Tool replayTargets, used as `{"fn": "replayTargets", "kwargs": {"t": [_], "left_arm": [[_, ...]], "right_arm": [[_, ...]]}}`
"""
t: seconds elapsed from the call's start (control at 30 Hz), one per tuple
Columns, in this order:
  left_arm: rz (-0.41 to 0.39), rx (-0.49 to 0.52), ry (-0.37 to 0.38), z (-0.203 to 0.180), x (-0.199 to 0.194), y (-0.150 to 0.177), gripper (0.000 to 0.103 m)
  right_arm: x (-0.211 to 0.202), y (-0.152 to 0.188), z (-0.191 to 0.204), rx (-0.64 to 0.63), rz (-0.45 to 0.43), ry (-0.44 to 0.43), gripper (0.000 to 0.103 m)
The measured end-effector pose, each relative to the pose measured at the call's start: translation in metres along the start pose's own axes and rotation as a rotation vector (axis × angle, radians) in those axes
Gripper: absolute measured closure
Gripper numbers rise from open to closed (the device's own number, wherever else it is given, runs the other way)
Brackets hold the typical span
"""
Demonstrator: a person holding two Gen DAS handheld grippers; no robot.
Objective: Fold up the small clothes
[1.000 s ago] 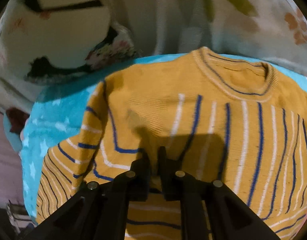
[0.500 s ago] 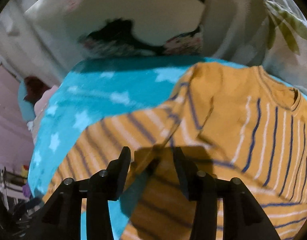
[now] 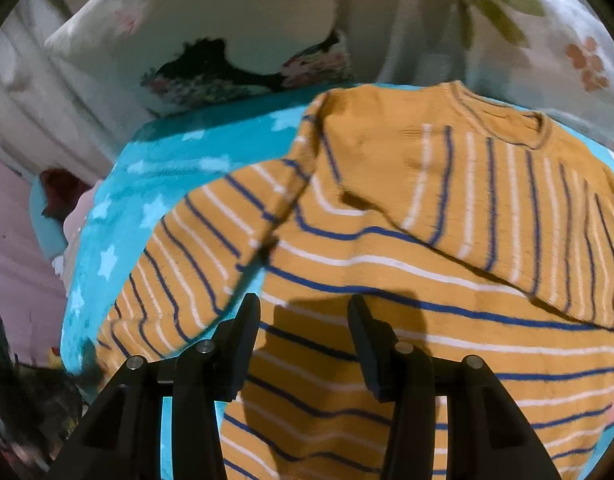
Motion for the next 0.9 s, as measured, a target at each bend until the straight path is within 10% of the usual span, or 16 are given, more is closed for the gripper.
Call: {"fn": "replayTargets", "kwargs": {"t": [0.27, 0.33, 0.43, 0.73, 0.9], "left_arm": [[-0.216, -0.463, -0.082, 0.131, -0.037, -0.094, 0.097], [-0.224, -0.516, -0.074, 0.152, -0.043, -0.096, 0.081], [-0.245, -0.497, -0.080, 0.155, -0.049, -0.084, 0.048], [-0.009, -0.359, -0.017, 0.112, 0.019, -0.027, 0.046], [-0.035, -0.257, -0.077, 0.090, 0.048, -0.036, 0.046]], "right_arm": [[-0.008, 0.009, -0.005, 0.013, 0.002, 0.014, 0.054], [-0.007, 0.014, -0.001, 0.006, 0.012, 0.018, 0.054], [-0.006, 0.020, 0.001, 0.001, 0.014, 0.022, 0.053], [0.003, 0.028, -0.001, 0.030, 0.039, 0.033, 0.051], [0.003, 0.034, 0.007, 0.012, 0.046, 0.047, 0.051]]}}
Point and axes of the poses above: each gripper's, at about its wrist camera, not at the fingertips, and x roughly the way its jaws point, z to its left, y to its underside, the point moved 1 cm from there along x, roughly the way its jaws point, and after that the axes turned 8 degrees about -y, right-handed, at the moved point
